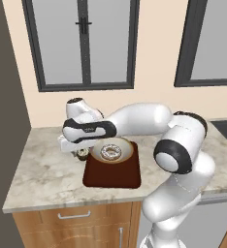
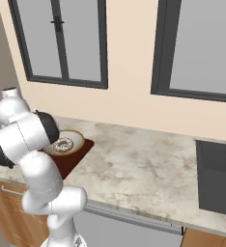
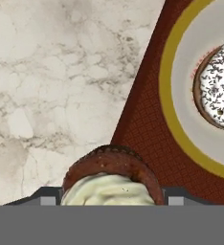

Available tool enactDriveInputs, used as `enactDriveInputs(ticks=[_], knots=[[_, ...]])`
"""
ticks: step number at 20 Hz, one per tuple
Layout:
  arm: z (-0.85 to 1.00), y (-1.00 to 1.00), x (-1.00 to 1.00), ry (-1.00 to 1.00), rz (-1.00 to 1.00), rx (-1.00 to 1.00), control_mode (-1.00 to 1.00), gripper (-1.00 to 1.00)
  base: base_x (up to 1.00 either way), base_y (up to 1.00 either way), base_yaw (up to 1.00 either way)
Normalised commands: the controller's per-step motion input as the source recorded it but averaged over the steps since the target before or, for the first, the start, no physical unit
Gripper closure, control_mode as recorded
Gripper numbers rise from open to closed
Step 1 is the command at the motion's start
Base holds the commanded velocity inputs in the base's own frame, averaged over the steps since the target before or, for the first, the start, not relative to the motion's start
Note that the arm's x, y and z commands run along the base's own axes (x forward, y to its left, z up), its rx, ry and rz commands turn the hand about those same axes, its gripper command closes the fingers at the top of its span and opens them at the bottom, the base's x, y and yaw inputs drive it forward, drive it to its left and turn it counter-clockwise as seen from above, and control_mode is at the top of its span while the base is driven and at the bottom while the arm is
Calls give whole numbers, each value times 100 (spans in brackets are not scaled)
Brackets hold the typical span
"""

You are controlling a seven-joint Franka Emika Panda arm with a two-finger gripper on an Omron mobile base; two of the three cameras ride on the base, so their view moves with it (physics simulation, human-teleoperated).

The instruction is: Place the bowl with donut and the cupcake onto the tray.

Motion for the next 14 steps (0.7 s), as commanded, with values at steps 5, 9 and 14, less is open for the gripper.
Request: enactDriveInputs(ticks=[5, 9, 14], knots=[[0, -40, -58, -1, 0, 0, -100, 100, 0, 0, 0], [0, -25, -27, -4, 0, 0, -100, 100, 0, 0, 0], [-39, -31, 1, 4, 0, 0, -100, 100, 0, 0, 0]])
